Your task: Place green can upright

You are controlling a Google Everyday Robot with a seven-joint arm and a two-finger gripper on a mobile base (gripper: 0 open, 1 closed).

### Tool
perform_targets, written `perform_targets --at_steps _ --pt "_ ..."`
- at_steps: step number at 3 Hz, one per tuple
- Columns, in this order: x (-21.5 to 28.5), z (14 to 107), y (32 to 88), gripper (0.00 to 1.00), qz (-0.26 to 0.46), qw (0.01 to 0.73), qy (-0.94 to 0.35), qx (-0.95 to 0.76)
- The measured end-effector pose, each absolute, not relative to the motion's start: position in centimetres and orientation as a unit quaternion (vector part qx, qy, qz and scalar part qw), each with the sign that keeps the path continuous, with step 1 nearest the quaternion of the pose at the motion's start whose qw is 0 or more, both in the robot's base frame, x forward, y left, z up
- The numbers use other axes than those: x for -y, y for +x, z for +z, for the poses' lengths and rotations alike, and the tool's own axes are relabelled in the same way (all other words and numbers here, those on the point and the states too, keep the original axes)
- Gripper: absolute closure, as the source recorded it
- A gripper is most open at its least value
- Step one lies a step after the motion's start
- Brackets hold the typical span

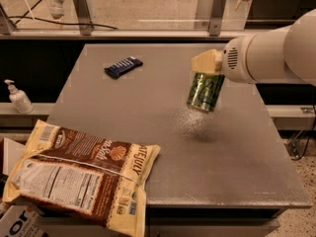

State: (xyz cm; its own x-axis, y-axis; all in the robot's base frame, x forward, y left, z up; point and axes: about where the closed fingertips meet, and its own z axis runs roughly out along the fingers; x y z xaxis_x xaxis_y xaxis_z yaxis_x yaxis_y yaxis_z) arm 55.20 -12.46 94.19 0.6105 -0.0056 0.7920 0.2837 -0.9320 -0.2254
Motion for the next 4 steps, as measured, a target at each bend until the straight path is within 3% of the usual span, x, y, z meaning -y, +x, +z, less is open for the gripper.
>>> perform_targets --at_steps 2,4 --pt "12.0 93.4 55.0 1.00 -0.447 0.176 -0.873 0.083" --pt "11.4 91.7 56.7 1.00 -0.536 0.173 -0.821 0.090"
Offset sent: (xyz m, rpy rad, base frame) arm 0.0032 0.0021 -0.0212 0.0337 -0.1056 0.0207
